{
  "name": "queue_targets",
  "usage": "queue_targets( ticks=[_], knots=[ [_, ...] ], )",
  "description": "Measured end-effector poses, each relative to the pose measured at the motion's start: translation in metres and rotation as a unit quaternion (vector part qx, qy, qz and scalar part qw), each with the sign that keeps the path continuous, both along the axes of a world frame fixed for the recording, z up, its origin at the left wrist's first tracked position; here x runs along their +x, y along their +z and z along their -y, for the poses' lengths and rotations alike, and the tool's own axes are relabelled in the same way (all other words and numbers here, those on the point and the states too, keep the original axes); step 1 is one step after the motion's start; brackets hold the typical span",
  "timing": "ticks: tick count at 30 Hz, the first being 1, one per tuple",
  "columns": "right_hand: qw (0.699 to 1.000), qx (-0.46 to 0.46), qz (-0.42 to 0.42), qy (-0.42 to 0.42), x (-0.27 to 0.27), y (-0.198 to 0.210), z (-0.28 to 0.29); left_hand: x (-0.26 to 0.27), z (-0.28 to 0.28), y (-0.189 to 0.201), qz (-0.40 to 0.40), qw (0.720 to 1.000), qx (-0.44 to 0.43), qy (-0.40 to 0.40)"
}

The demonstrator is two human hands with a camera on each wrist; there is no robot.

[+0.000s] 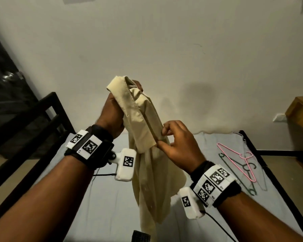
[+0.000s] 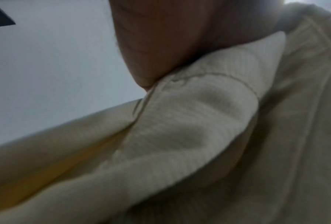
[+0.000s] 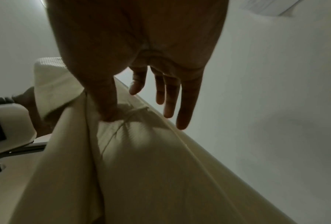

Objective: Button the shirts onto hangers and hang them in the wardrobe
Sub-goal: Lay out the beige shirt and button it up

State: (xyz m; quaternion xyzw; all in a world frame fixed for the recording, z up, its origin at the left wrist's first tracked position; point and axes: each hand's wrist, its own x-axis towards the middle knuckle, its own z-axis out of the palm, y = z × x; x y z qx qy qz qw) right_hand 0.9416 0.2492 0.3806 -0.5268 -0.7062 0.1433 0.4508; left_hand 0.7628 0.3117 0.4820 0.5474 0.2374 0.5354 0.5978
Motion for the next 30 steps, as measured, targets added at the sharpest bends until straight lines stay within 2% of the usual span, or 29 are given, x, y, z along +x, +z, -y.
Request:
queue_targets(
  ticks=[3,7,9,10,11,12,14,15,18,22,24,27,30],
  knots=[
    [0.999,0.042,0.004,0.021,-0.005,0.001,-0.006,-0.007,0.000,0.001,0.009,0.999,-0.049,0.007],
    [0.997,0.050,-0.047,0.043,-0.009,0.010,-0.012,-0.031,-0.013,-0.001,0.021,0.993,-0.083,0.085],
    [0.996,0.053,-0.033,0.068,-0.016,0.011,-0.012,-0.041,-0.014,-0.004,0.036,0.997,-0.059,0.036],
    [0.996,0.043,-0.029,0.076,-0.024,0.010,-0.012,-0.048,-0.016,-0.002,0.057,0.997,-0.030,0.040],
    [0.996,0.027,-0.029,0.076,-0.032,0.009,-0.013,-0.053,-0.017,-0.003,0.076,0.995,-0.060,0.036],
    [0.997,0.012,-0.030,0.069,-0.040,0.008,-0.016,-0.051,-0.015,-0.005,0.062,0.995,-0.053,0.050],
    [0.999,0.009,-0.028,0.046,-0.052,0.008,-0.021,-0.051,-0.013,-0.002,0.076,0.994,-0.069,-0.030],
    [0.999,0.023,-0.025,0.039,-0.058,0.009,-0.024,-0.052,-0.009,0.000,0.082,0.994,-0.055,-0.038],
    [0.996,0.058,-0.049,0.039,-0.067,0.014,-0.024,-0.059,-0.007,0.000,0.080,0.996,-0.022,-0.020],
    [0.990,-0.009,-0.107,0.095,-0.083,0.018,-0.018,-0.072,-0.011,0.001,0.117,0.992,-0.009,-0.042],
    [0.991,0.019,-0.100,0.082,-0.096,0.015,-0.018,-0.074,-0.012,-0.002,0.124,0.991,0.016,-0.052],
    [0.990,0.067,-0.110,0.065,-0.100,0.009,-0.021,-0.080,-0.010,-0.003,0.105,0.993,0.037,-0.038],
    [0.981,0.014,-0.172,0.084,-0.087,0.010,-0.019,-0.095,-0.006,0.003,0.077,0.996,0.017,-0.039]
  ],
)
